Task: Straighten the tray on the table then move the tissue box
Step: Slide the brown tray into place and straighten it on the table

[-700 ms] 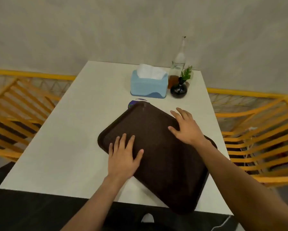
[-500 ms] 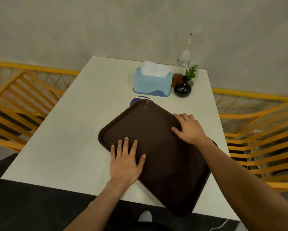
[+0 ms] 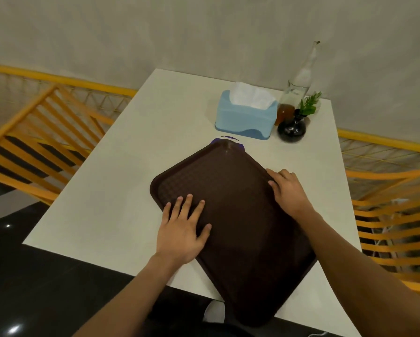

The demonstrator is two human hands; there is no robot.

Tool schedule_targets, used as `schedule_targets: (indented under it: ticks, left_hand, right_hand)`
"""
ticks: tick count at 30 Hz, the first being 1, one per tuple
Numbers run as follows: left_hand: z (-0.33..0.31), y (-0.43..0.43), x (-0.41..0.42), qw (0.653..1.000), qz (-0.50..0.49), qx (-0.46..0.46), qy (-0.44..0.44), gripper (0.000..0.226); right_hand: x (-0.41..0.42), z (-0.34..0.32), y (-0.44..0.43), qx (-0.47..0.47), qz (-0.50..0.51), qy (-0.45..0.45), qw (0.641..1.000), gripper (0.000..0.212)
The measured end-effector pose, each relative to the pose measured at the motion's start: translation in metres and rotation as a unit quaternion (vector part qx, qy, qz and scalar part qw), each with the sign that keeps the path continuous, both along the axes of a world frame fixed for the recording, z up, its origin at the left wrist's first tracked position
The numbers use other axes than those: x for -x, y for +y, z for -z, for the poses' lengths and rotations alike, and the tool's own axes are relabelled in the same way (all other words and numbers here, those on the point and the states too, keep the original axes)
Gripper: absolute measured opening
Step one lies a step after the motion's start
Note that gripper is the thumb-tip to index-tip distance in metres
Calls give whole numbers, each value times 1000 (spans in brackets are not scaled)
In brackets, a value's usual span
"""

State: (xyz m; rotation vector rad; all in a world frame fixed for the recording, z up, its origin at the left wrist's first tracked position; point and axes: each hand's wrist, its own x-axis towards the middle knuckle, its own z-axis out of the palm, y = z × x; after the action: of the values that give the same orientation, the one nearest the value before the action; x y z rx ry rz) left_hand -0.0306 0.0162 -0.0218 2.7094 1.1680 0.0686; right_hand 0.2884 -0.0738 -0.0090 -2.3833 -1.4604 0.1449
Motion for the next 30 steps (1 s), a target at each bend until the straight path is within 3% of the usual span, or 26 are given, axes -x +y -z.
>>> schedule_targets:
  ticks: [11, 19, 23, 26, 30]
  left_hand:
    - [-4, 86, 42, 998, 62, 8, -12, 57]
    - [-11, 160, 70, 996, -64, 3, -61, 56]
    - [-16, 184, 89, 990, -99, 43, -94, 58]
    - [-16, 184, 104, 987, -109, 60, -105, 62]
    - [-8, 163, 122, 985, -104, 83, -113, 71]
  right_hand:
    - [66, -3, 26, -9, 95, 51, 994, 42]
    - [132, -9, 49, -38, 196, 160, 967, 43]
    - [158, -9, 61, -21, 194, 201, 960, 48]
    - [169, -12, 62, 18, 156, 160, 975, 54]
    - [180, -15, 53, 25, 75, 14, 997, 62]
